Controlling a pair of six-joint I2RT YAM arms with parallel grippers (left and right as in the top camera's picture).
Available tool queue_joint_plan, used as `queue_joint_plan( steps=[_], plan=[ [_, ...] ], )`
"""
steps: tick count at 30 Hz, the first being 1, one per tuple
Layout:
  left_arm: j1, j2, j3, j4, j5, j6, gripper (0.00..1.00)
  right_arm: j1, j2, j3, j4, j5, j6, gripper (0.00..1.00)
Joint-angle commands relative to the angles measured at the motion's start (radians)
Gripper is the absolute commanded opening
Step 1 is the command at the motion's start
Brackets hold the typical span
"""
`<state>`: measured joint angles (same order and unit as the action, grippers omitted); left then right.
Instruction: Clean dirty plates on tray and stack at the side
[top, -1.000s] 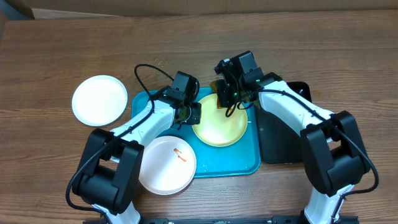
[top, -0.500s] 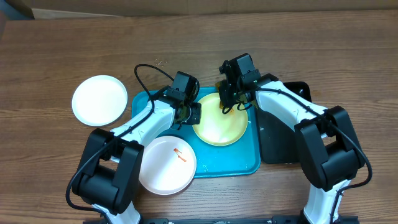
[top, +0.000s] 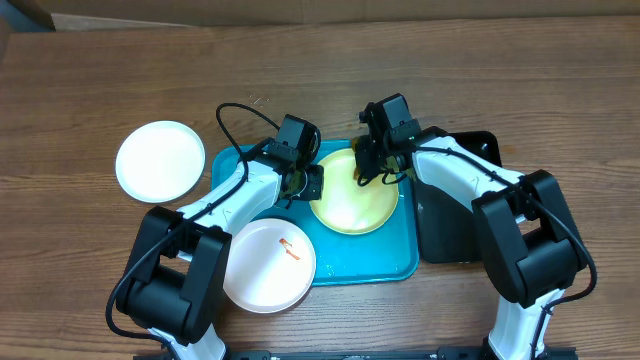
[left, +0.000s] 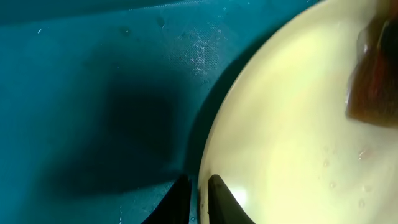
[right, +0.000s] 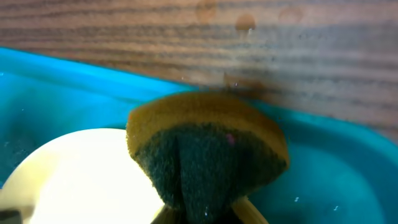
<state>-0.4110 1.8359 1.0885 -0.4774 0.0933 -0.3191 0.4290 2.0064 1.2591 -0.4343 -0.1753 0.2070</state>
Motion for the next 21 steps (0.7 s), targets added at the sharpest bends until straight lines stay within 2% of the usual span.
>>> queue_joint_plan(
  steps=[1, 8, 18, 21],
  plan=[
    [-0.002, 0.008, -0.008, 0.002, 0.009, -0.003, 0.13, -0.003, -0.027, -0.017, -0.042, -0.051, 0.038, 0.04],
    [-0.002, 0.008, -0.009, 0.002, 0.009, -0.003, 0.13, -0.003, -0.106, -0.017, -0.156, -0.054, 0.056, 0.04],
    [-0.002, 0.008, -0.008, 0.003, 0.009, -0.003, 0.14, -0.004, -0.333, -0.016, -0.198, -0.085, 0.057, 0.04],
    [-0.002, 0.008, -0.008, 0.004, 0.009, -0.003, 0.14, -0.004, -0.344, -0.016, -0.218, -0.092, 0.115, 0.04]
  ],
)
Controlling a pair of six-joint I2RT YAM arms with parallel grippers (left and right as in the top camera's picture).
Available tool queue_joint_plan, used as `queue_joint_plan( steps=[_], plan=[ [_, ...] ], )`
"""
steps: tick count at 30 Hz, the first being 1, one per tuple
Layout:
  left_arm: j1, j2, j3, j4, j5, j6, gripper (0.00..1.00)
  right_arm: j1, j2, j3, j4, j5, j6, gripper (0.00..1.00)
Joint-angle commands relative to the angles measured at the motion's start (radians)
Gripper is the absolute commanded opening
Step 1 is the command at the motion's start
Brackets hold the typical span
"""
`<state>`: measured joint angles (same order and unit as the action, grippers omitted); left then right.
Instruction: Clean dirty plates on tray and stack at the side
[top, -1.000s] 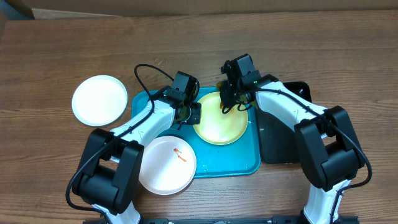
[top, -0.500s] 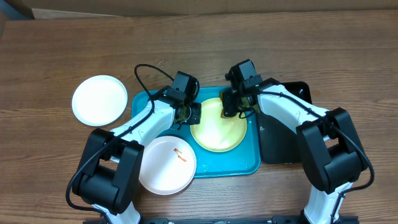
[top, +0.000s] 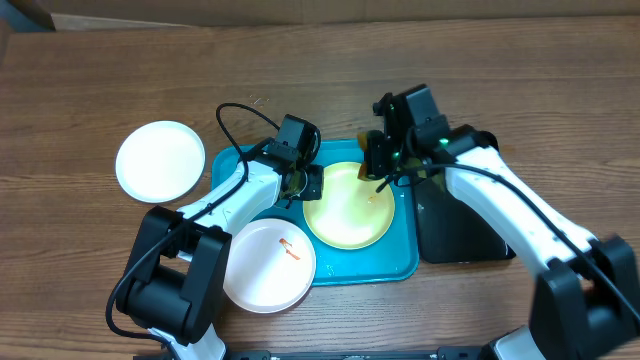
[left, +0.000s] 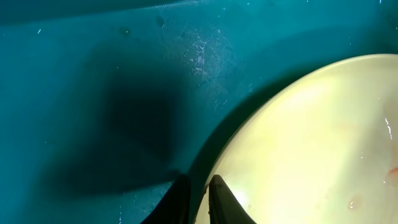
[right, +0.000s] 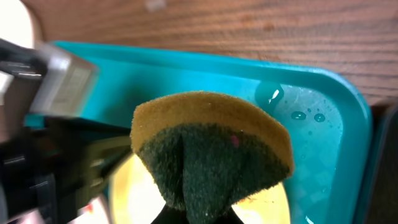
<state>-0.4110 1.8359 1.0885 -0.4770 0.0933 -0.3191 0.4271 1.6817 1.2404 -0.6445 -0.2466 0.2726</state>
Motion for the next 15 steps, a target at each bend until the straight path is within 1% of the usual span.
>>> queue_joint_plan(
  steps=[1, 3, 7, 10, 15],
  plan=[
    [-0.002, 0.008, -0.008, 0.003, 0.009, -0.003, 0.14, -0.002, -0.016, 0.001, -0.017, -0.025, 0.082, 0.04],
    [-0.002, 0.008, -0.008, 0.003, 0.01, -0.003, 0.14, 0.0, -0.013, -0.011, -0.029, -0.026, 0.14, 0.04],
    [-0.002, 0.008, -0.008, 0.003, 0.011, -0.003, 0.14, 0.003, -0.009, -0.062, -0.045, -0.025, 0.304, 0.04],
    [-0.002, 0.008, -0.008, 0.003, 0.012, -0.003, 0.14, 0.005, -0.008, -0.126, -0.014, -0.026, 0.331, 0.04],
    [-0.002, 0.008, -0.008, 0.003, 0.014, -0.003, 0.14, 0.005, 0.015, -0.238, 0.109, -0.055, 0.331, 0.04]
  ],
)
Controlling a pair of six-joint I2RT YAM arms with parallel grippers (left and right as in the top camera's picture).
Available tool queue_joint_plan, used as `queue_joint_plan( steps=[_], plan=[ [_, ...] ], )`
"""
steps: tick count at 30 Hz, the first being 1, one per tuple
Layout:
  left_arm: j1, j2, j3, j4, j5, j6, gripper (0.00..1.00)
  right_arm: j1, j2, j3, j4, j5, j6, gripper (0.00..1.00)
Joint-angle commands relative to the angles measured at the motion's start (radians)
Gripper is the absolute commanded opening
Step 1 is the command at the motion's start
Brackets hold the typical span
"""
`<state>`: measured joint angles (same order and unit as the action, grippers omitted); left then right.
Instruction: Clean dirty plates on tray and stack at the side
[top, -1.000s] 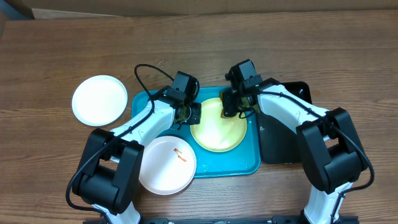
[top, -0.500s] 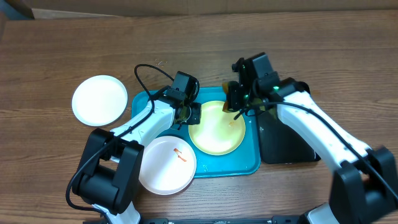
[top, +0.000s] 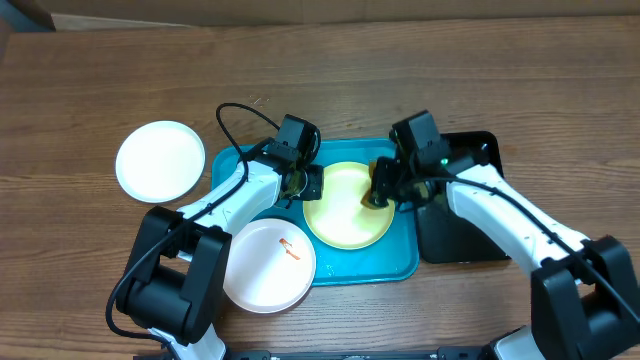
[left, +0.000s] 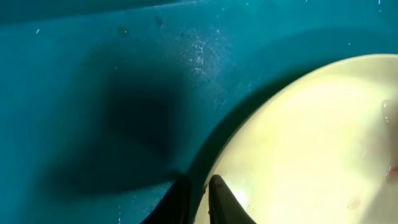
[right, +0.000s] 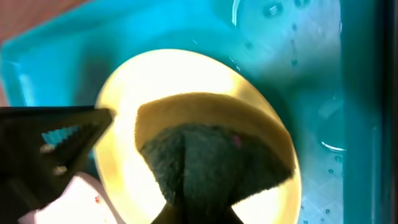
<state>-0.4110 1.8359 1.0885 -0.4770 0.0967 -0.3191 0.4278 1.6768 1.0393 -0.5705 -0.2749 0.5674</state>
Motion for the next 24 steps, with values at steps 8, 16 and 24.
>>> queue_joint_plan(
  steps=[8, 16, 24],
  plan=[
    [-0.002, 0.008, -0.006, 0.003, 0.027, -0.003, 0.14, 0.005, 0.143, -0.074, 0.161, -0.042, 0.085, 0.04],
    [-0.002, 0.008, -0.006, 0.003, 0.027, -0.003, 0.14, 0.005, 0.226, -0.074, 0.227, -0.143, 0.129, 0.04],
    [-0.002, 0.008, -0.006, 0.003, 0.027, -0.003, 0.14, -0.018, 0.231, -0.071, 0.391, -0.412, 0.091, 0.04]
  ],
)
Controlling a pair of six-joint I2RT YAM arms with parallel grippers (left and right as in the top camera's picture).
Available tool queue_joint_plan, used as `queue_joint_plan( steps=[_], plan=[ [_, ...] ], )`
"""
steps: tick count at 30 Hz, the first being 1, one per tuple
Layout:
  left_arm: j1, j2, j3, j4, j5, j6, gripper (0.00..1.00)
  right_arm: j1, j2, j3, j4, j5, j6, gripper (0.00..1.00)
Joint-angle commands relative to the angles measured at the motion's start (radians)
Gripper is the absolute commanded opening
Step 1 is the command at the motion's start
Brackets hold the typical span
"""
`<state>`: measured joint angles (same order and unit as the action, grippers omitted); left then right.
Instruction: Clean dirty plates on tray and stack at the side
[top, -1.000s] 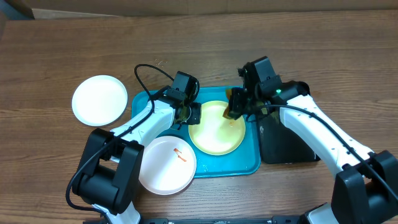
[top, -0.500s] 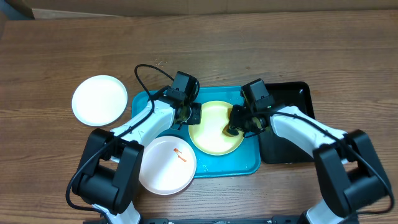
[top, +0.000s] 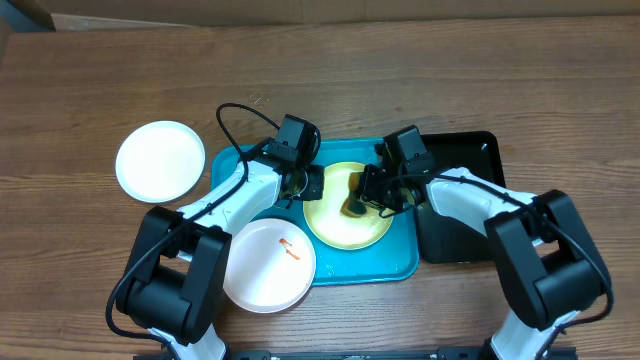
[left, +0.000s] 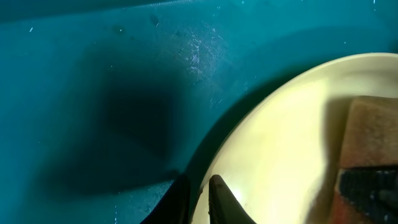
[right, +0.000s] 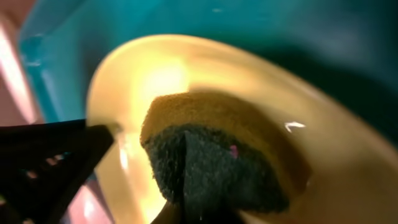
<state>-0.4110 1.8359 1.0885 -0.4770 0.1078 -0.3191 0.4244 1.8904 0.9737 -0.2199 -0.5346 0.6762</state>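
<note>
A pale yellow plate (top: 340, 215) lies on the teal tray (top: 390, 262). My left gripper (left: 199, 200) is shut on the plate's left rim (left: 261, 118), one finger under, one finger on top. My right gripper (top: 372, 196) is shut on a yellow and dark green sponge (right: 214, 158), which rests on the plate (right: 336, 155) at its middle; the sponge (left: 367, 155) also shows at the right of the left wrist view. A white plate with an orange smear (top: 268, 264) lies off the tray's front left corner. A clean white plate (top: 160, 160) sits on the table at the left.
A black tray (top: 465, 215) lies right of the teal tray, under my right arm. Water drops sit on the teal tray. Wooden table (top: 100, 80) all round; a cardboard edge (top: 300, 8) runs along the back.
My right gripper has moved left with the sponge, from the plate's right edge to its middle, where the sponge now rests on the surface. The left gripper holds the rim as before.
The sponge was at the plate's far edge near the tray's back rim. Then it hung above the tray's back right. Then it was over the plate's right side, and now it sits on the plate's middle. My left gripper kept hold of the rim throughout.
</note>
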Motion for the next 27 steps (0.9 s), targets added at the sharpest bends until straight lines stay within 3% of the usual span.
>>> queue_joint_plan(
  steps=[1, 5, 8, 13, 22, 27],
  plan=[
    [-0.002, 0.008, -0.006, 0.003, 0.016, -0.002, 0.14, -0.028, 0.017, 0.002, 0.072, -0.23, -0.018, 0.04],
    [-0.002, 0.008, -0.006, 0.002, 0.016, -0.002, 0.14, -0.098, 0.008, 0.061, 0.098, -0.52, -0.017, 0.04],
    [-0.002, 0.008, -0.006, 0.002, 0.016, -0.002, 0.14, -0.14, -0.028, 0.074, 0.068, -0.589, -0.018, 0.04],
    [-0.002, 0.008, -0.006, 0.002, 0.016, -0.003, 0.14, -0.164, -0.077, 0.074, -0.112, -0.554, -0.079, 0.04],
    [-0.002, 0.008, -0.006, 0.002, 0.016, -0.002, 0.14, -0.109, -0.083, 0.074, -0.397, -0.194, -0.124, 0.04],
    [-0.002, 0.008, -0.006, 0.002, 0.016, -0.003, 0.14, -0.098, -0.083, 0.082, -0.401, -0.284, -0.124, 0.04]
  ],
)
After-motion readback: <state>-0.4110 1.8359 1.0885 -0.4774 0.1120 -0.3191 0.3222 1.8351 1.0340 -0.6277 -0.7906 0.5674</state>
